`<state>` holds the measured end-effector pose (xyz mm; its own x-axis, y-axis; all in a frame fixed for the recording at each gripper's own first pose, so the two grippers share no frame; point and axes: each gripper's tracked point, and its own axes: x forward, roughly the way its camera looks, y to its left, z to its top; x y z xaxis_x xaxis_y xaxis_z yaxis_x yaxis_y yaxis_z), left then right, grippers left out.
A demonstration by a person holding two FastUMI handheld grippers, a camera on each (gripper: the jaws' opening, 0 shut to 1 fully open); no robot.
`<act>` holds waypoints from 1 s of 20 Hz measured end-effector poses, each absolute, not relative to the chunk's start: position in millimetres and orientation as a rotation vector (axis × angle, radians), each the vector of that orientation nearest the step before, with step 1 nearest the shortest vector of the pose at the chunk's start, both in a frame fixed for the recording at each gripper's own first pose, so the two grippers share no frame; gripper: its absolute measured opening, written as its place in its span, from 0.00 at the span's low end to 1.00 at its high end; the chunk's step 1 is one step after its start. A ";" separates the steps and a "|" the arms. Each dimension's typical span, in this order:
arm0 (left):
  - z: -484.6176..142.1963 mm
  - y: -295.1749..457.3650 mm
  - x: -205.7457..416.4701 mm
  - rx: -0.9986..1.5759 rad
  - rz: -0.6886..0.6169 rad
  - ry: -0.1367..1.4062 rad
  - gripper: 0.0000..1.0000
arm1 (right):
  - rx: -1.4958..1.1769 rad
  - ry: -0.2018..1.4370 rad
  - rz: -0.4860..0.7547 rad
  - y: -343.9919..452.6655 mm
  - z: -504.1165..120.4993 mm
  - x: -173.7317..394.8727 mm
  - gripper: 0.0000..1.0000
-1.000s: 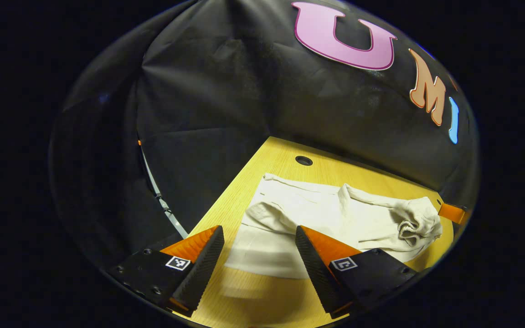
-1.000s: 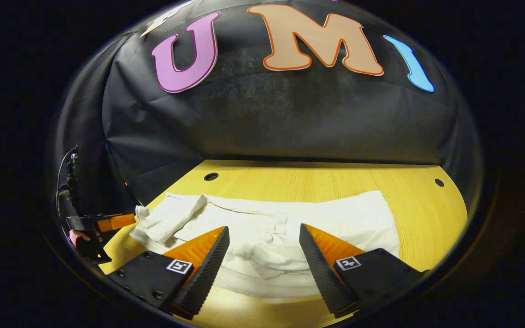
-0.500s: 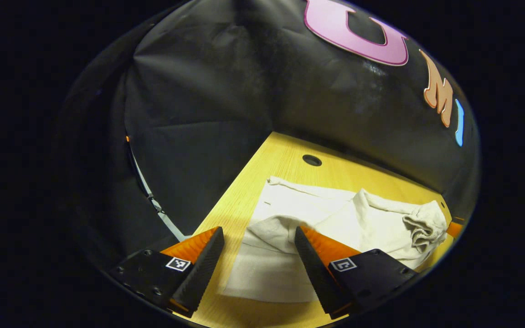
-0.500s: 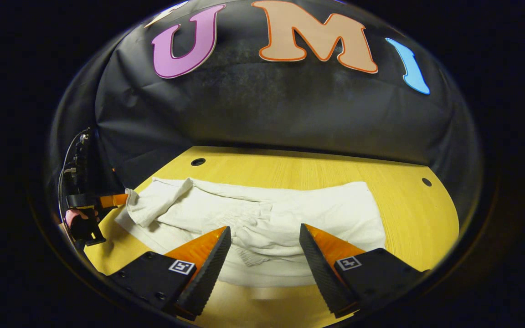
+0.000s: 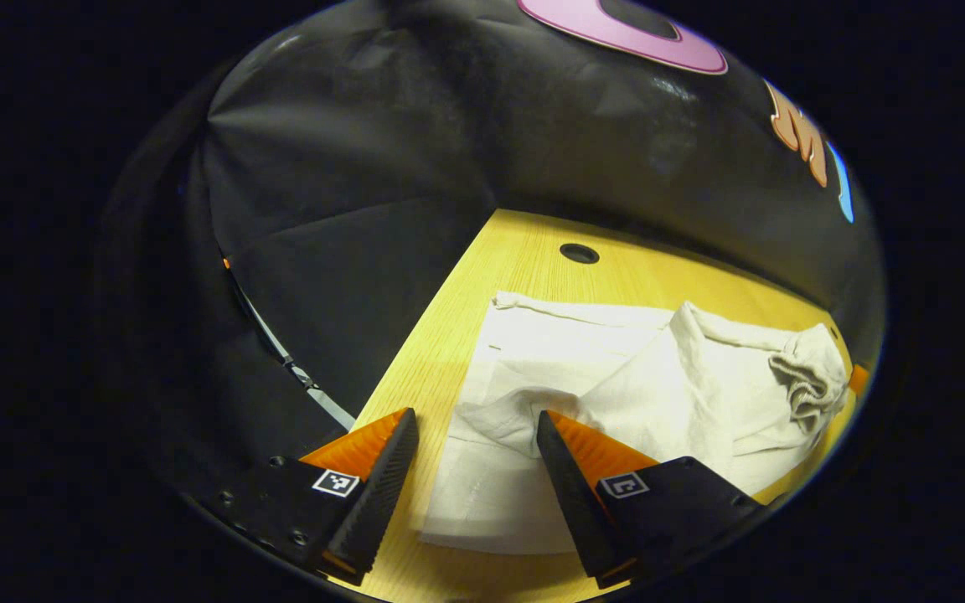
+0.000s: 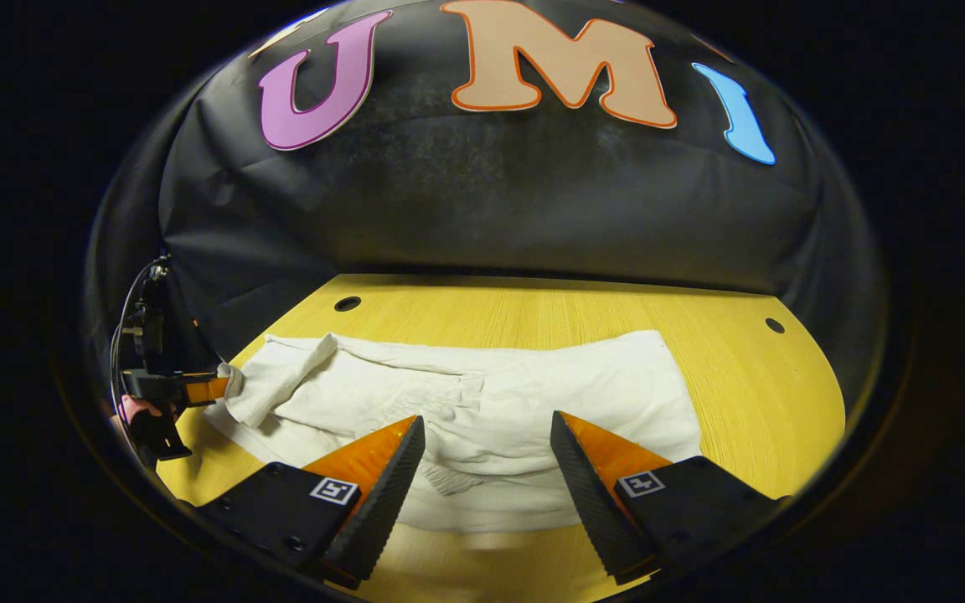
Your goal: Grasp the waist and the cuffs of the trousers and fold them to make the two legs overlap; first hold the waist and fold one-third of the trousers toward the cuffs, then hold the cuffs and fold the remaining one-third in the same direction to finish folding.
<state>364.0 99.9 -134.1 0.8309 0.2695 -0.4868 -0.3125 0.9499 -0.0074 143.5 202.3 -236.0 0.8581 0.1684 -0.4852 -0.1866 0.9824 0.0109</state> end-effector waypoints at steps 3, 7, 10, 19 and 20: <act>-133.5 98.1 364.0 -0.081 0.298 0.507 0.85 | -0.036 0.507 0.173 195.6 -235.5 144.9 0.96; -134.3 80.2 373.5 -0.091 0.253 0.501 0.53 | -0.026 0.507 0.164 191.0 -232.8 143.4 0.96; -133.4 76.8 375.2 -0.133 0.263 0.473 0.07 | -0.031 0.503 0.167 188.6 -231.3 140.7 0.96; -101.9 66.0 375.7 -0.245 0.273 0.355 0.00 | -0.030 0.486 0.118 154.9 -216.5 131.0 0.96; -96.5 61.9 376.9 -0.257 0.270 0.341 0.00 | -0.024 0.485 0.111 150.0 -215.6 129.7 0.96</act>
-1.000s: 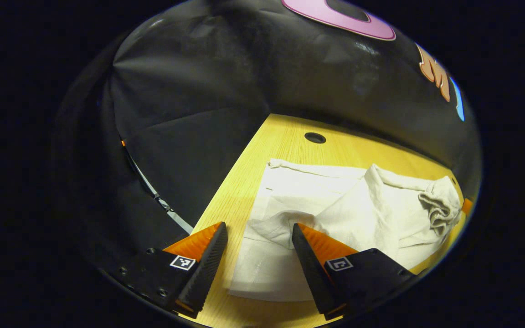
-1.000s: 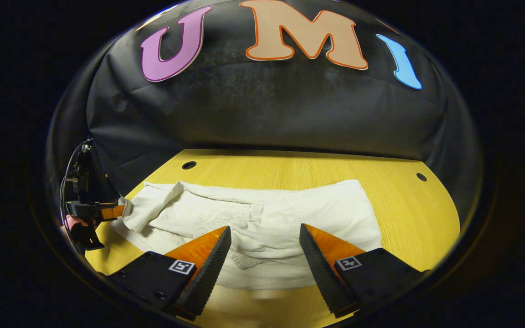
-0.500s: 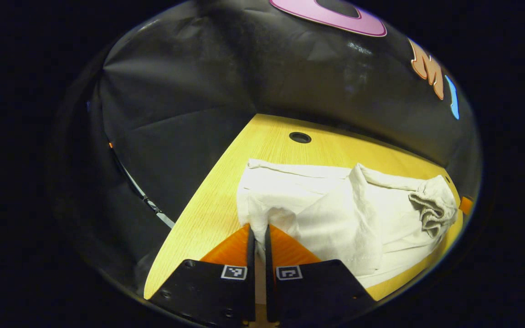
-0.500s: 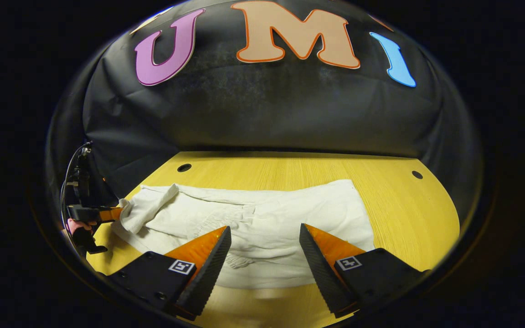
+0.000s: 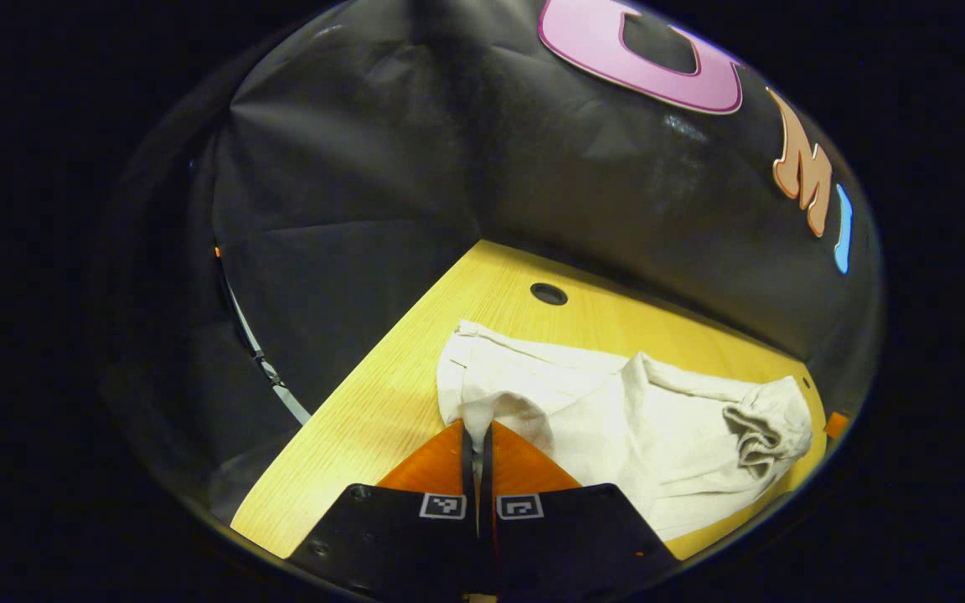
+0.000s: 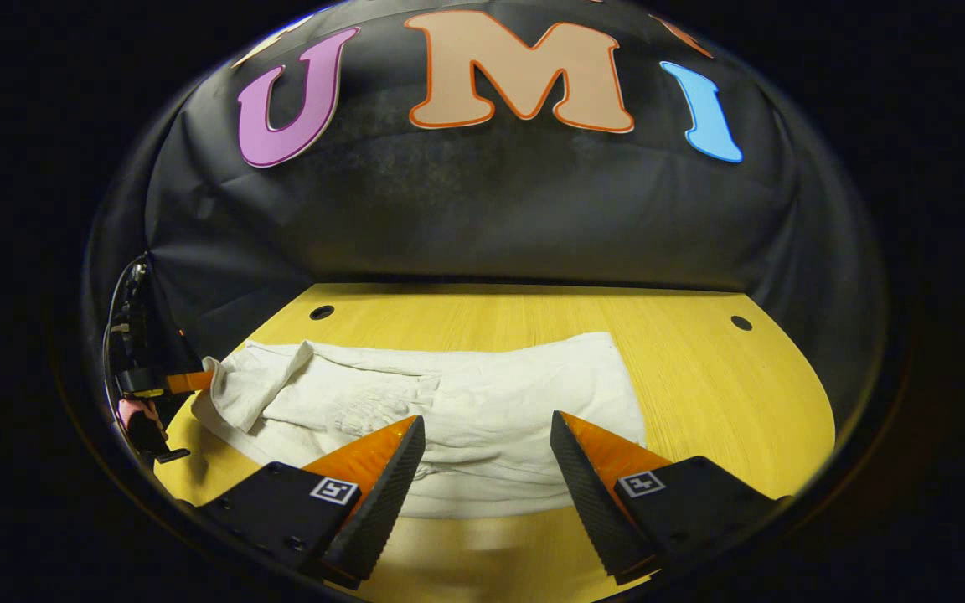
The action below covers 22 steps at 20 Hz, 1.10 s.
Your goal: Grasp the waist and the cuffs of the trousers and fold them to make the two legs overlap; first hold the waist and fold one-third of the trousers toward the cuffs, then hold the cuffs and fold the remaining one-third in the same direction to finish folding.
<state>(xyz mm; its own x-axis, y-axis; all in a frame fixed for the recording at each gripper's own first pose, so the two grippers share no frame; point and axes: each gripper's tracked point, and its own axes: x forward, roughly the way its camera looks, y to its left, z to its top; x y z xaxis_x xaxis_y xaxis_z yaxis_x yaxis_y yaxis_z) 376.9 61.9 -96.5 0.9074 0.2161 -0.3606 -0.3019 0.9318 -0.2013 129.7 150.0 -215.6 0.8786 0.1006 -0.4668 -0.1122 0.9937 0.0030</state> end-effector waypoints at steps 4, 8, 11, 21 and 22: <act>-56.2 29.7 380.6 -0.275 0.234 0.267 0.00 | -0.018 0.483 0.096 130.1 -210.0 123.9 0.96; -12.7 -24.2 389.8 -0.314 0.174 0.191 0.00 | -0.015 0.487 0.094 102.5 -206.5 114.6 0.96; 13.2 -73.0 396.1 -0.329 0.124 0.149 0.00 | -0.003 0.494 0.097 78.4 -205.5 109.4 0.96; 73.2 -280.2 434.3 -0.292 -0.093 0.064 0.00 | -0.029 0.501 0.092 -25.7 -204.2 88.7 0.96; 70.4 -301.2 439.7 -0.269 -0.104 0.069 0.00 | -0.027 0.503 0.089 -36.4 -205.5 87.3 0.96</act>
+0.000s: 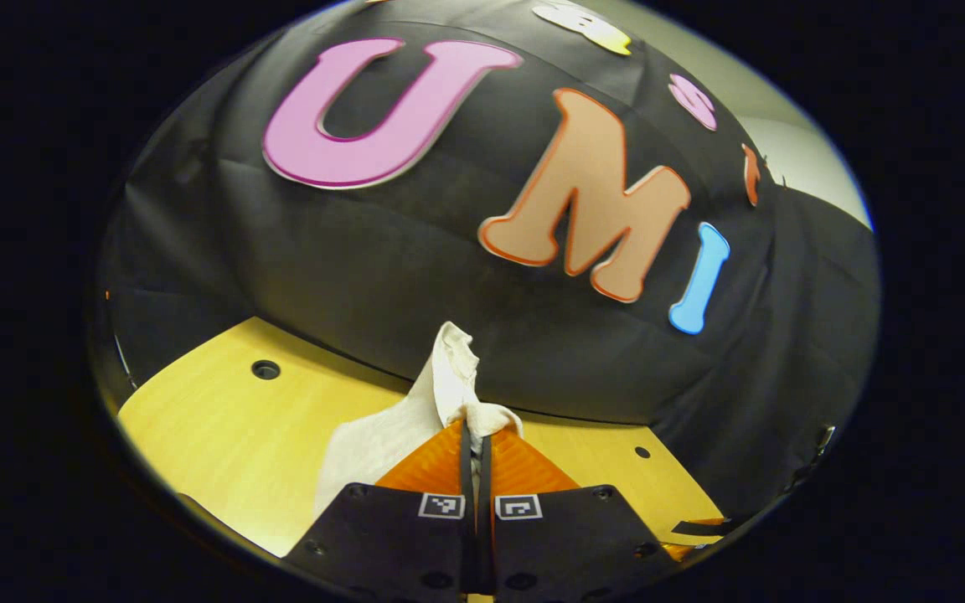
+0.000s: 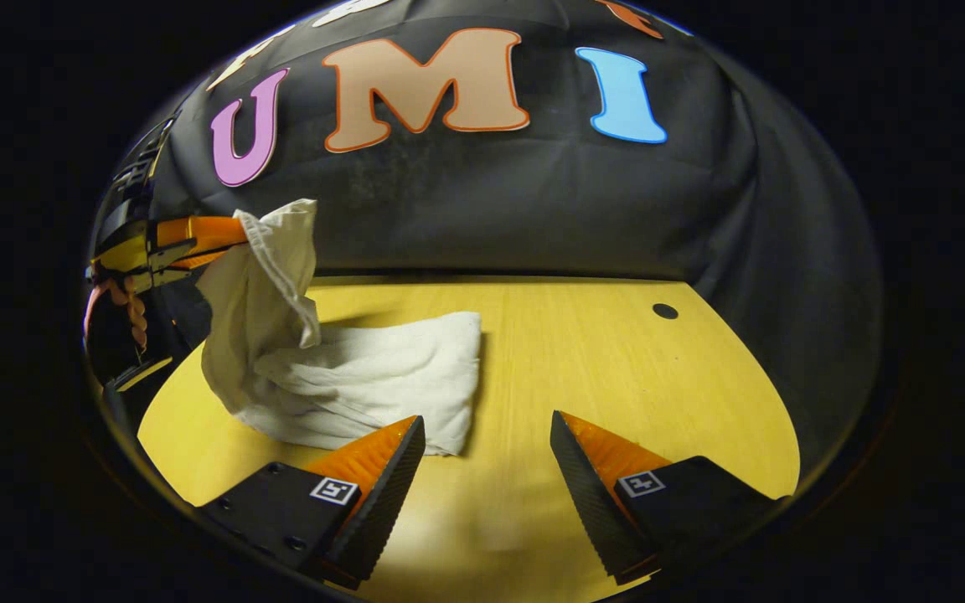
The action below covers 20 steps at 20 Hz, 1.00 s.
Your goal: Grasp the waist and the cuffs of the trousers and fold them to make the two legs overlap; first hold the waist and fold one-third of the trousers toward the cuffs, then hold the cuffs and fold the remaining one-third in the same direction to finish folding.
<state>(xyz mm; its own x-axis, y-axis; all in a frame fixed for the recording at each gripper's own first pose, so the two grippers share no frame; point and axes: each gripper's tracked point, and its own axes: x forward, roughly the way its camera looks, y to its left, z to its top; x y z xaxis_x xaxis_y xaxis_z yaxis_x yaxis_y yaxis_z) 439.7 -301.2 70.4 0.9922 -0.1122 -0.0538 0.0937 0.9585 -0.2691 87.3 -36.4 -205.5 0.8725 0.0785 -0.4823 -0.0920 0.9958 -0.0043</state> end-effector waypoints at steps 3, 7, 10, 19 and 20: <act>49.7 -365.0 448.2 -0.225 -0.161 0.100 0.00 | -0.018 0.505 0.078 -62.7 -208.4 83.2 0.96; 1.6 -415.6 466.0 -0.144 -0.184 0.175 0.00 | -0.011 0.508 0.064 -89.4 -210.5 81.8 0.96; -30.1 -438.0 470.3 -0.076 -0.226 0.229 0.05 | -0.018 0.501 0.058 -100.6 -207.0 80.8 0.97; -4.2 -420.2 435.3 -0.007 -0.280 0.197 0.96 | 0.018 0.446 0.098 -70.8 -180.8 86.4 0.97; 2.1 -408.8 427.8 0.006 -0.268 0.190 0.95 | 0.027 0.433 0.106 -63.1 -173.6 86.5 0.97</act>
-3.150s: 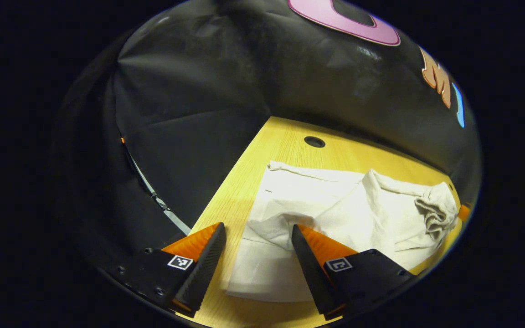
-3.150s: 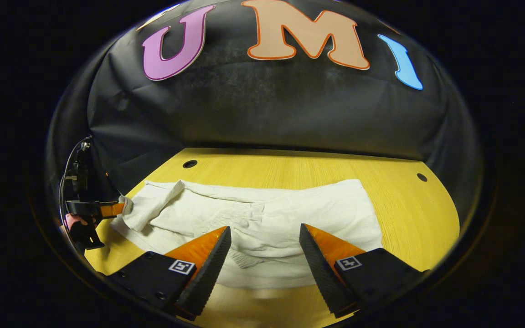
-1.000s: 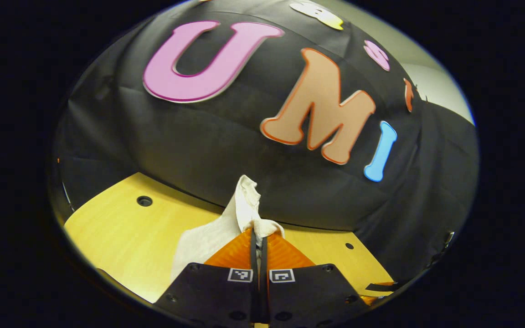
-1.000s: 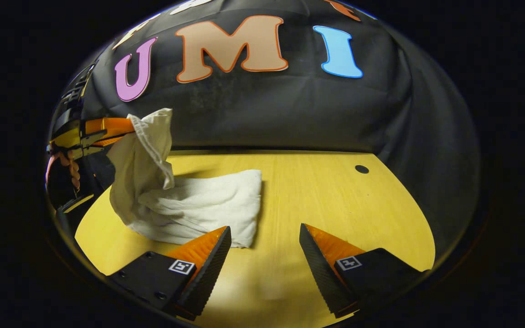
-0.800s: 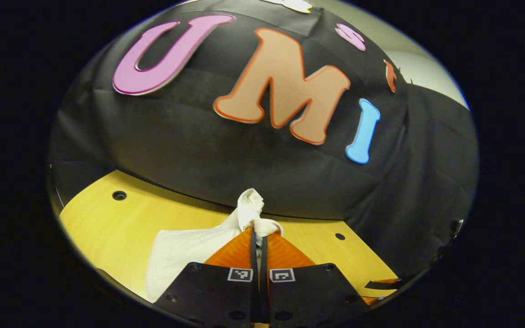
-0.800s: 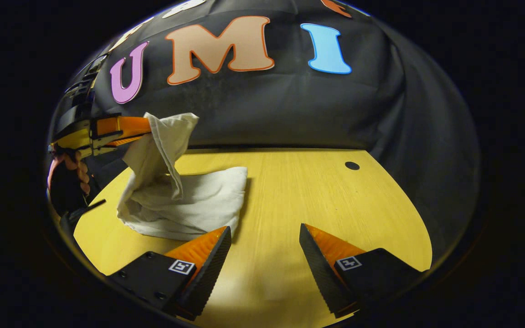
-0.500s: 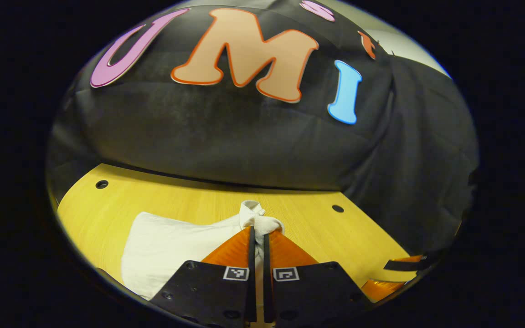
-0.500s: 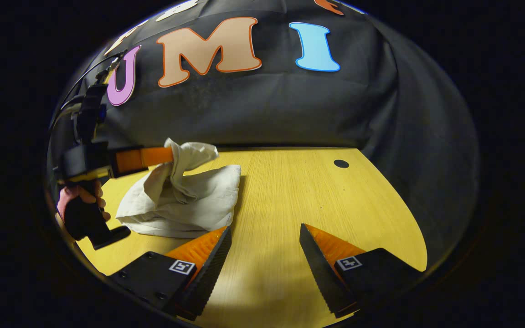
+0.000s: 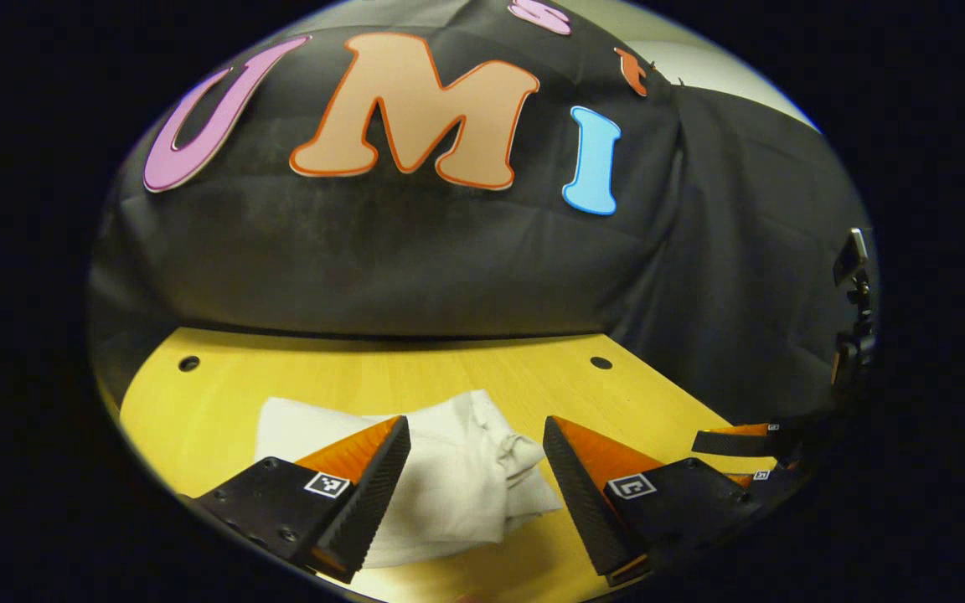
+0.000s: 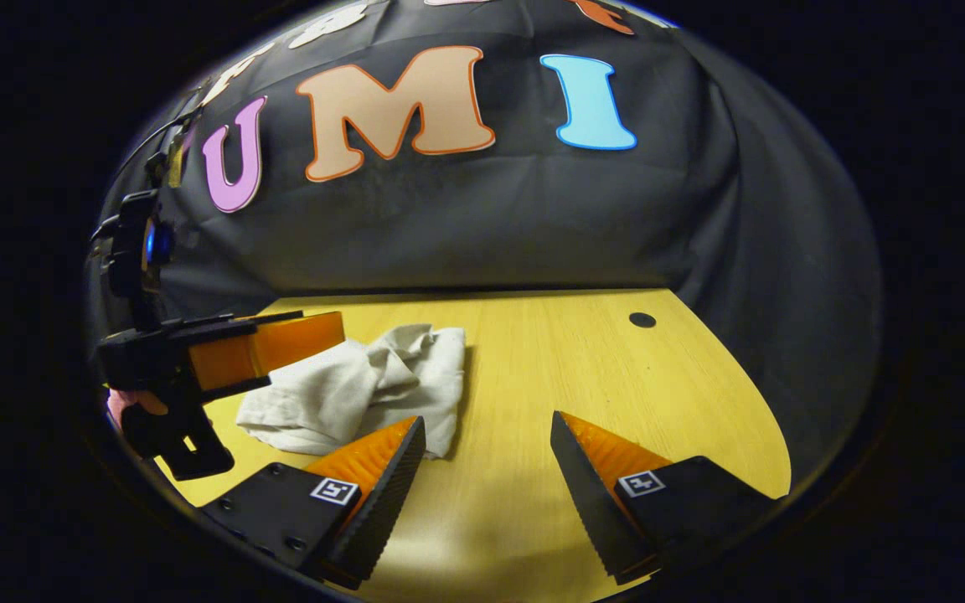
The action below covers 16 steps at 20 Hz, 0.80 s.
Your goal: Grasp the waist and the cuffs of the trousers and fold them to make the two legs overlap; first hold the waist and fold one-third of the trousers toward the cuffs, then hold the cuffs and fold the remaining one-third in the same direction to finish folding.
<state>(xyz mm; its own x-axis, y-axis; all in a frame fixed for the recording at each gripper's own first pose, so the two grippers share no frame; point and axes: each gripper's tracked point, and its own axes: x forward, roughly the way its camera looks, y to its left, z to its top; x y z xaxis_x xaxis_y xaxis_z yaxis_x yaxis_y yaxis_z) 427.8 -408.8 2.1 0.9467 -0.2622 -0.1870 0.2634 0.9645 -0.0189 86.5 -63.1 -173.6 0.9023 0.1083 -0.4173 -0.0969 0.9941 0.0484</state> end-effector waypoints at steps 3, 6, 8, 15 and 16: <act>25.1 -365.2 400.7 0.032 -0.210 0.162 0.95 | 0.037 0.364 0.131 -39.9 -146.1 88.2 0.96; 35.8 -324.1 377.2 0.053 -0.146 0.155 0.95 | 0.035 0.286 0.154 -18.0 -118.7 86.1 0.97; 43.5 -302.5 366.0 0.063 -0.112 0.144 0.95 | 0.029 0.229 0.159 -7.7 -101.0 83.4 0.97; 44.5 -278.2 347.8 0.033 -0.086 0.156 0.95 | -0.002 0.145 0.151 12.5 -68.4 60.3 0.97; 43.9 -277.9 347.3 0.035 -0.085 0.159 0.95 | 0.000 0.140 0.145 13.5 -65.8 57.5 0.97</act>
<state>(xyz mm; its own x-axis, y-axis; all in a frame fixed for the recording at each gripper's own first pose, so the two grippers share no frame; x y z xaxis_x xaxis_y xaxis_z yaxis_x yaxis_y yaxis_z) 347.3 -277.9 43.9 0.9837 -0.0819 -0.1598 0.0875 0.9958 0.0281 57.5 13.5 -65.8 0.9798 0.1436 -0.1392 -0.1436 0.9896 0.0098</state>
